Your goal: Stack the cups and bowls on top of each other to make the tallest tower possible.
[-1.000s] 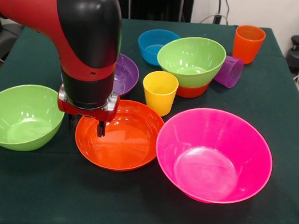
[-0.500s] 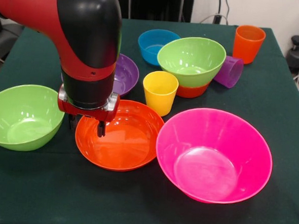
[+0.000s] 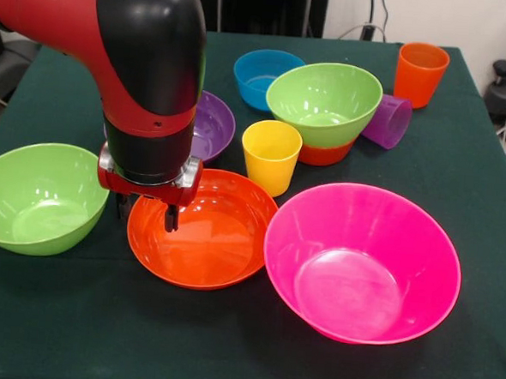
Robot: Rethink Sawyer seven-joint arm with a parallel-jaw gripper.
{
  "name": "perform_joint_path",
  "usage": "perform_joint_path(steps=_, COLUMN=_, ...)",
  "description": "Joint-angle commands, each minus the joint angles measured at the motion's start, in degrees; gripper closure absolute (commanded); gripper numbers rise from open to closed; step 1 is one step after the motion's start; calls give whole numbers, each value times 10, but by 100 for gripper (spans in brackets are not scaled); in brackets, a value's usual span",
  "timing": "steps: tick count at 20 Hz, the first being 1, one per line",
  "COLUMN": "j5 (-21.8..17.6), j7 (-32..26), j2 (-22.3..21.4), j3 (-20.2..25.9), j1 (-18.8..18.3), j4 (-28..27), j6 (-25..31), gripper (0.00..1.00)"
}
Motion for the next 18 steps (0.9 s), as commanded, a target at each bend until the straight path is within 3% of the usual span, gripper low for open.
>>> perform_joint_path(steps=1, j5=-58, j7=-69, j2=7, j3=69, j1=-4, j4=29, j6=-13, gripper=0)
perform_joint_path(steps=18, j5=-59, j7=-65, j2=7, j3=66, j1=-2, j4=29, j6=-14, gripper=0)
